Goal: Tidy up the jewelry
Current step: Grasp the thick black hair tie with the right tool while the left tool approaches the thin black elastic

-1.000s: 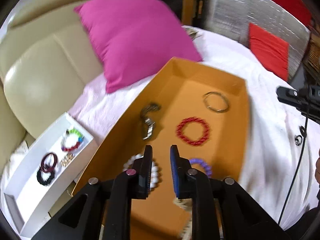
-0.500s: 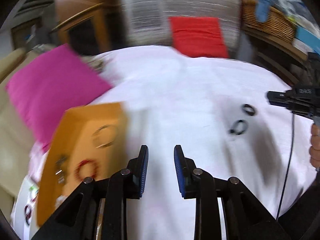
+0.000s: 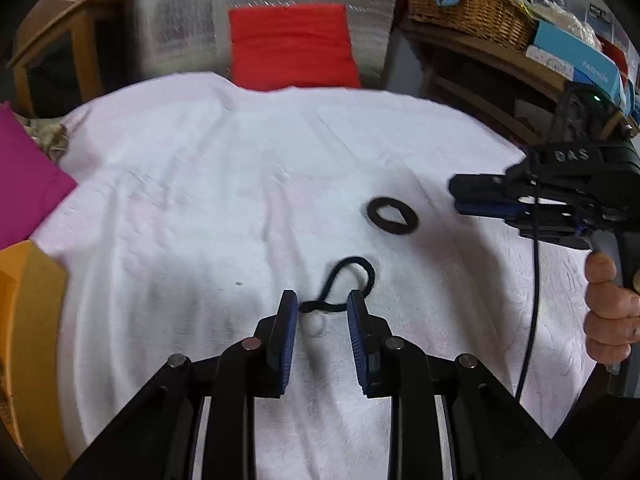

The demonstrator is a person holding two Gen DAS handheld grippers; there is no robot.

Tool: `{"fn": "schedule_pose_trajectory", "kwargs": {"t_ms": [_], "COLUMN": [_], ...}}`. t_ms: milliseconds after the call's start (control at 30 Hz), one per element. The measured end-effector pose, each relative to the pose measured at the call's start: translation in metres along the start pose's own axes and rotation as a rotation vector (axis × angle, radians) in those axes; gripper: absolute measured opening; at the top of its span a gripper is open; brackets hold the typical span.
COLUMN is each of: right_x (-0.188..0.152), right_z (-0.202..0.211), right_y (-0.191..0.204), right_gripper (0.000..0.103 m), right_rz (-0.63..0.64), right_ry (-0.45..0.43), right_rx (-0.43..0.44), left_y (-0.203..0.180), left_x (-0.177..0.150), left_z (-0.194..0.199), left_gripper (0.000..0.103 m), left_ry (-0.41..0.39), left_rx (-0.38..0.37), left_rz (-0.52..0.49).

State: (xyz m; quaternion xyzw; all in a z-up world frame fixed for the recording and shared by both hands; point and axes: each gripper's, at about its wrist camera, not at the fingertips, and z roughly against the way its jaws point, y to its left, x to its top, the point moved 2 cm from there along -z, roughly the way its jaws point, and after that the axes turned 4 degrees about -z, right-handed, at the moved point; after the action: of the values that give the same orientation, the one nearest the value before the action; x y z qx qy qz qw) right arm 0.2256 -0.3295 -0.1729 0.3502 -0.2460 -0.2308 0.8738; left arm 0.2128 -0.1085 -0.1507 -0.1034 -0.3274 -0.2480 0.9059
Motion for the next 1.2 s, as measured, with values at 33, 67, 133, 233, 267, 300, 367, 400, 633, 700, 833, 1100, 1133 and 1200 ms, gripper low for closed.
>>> {"fn": "schedule_pose_trajectory", "kwargs": {"t_ms": [33,67,133,233,267,300,367,400,633,700,833,1100,1133,1200], "right_x": [0.002,0.004,0.007,0.012,0.014,0.015,0.016,0.016,0.017,0.018,0.014,0.002,0.002,0.003], "right_z": [-0.005,-0.010,-0.020,-0.033,-0.038,-0.040,-0.045,-0.048,-0.064,-0.066,-0.071,-0.072,-0.069,-0.062], "right_y": [-0.003,-0.005,-0.009,-0.010,-0.008,-0.007,-0.004,-0.004,-0.007,-0.005,0.002,0.018,0.018,0.020], "right_gripper": [0.020,0.020,0.020,0.020,0.020,0.020,0.020,0.020,0.024,0.026,0.027,0.012,0.012,0.012], "right_rz": [-0.008,-0.011,-0.011,-0.008,0.005,0.017,0.053,0.064,0.094,0.104,0.156,0.312,0.302,0.294], "right_ry": [0.009,0.016,0.033,0.046,0.046,0.042,0.036,0.039,0.055,0.048,0.035,-0.003,-0.010,-0.031], "right_rx": [-0.003,-0.009,-0.019,-0.045,-0.068,-0.087,-0.135,-0.147,-0.213,-0.219,-0.253,-0.369,-0.361,-0.341], "left_y": [-0.001,-0.003,-0.007,-0.012,-0.012,-0.011,-0.007,-0.003,0.012,0.013,0.012,0.009,0.008,0.005], "left_x": [0.001,0.001,0.001,0.003,0.004,0.004,0.004,0.004,0.000,0.000,-0.001,0.002,0.003,0.004], "left_z": [-0.004,-0.007,-0.010,-0.013,-0.014,-0.014,-0.015,-0.015,-0.012,-0.010,-0.006,-0.004,-0.004,-0.004], "left_gripper": [0.030,0.037,0.042,0.044,0.047,0.048,0.048,0.048,0.048,0.048,0.048,0.048,0.048,0.048], "left_ry": [0.014,0.023,0.029,0.021,0.019,0.021,0.028,0.031,0.047,0.039,0.034,0.028,0.027,0.020], "left_rx": [0.001,-0.008,-0.013,-0.017,-0.010,-0.002,0.004,0.000,0.014,0.018,0.009,-0.008,-0.015,-0.028], "left_rz": [-0.009,-0.019,-0.034,-0.065,-0.070,-0.074,-0.069,-0.060,-0.035,-0.039,-0.045,-0.052,-0.049,-0.053]}}
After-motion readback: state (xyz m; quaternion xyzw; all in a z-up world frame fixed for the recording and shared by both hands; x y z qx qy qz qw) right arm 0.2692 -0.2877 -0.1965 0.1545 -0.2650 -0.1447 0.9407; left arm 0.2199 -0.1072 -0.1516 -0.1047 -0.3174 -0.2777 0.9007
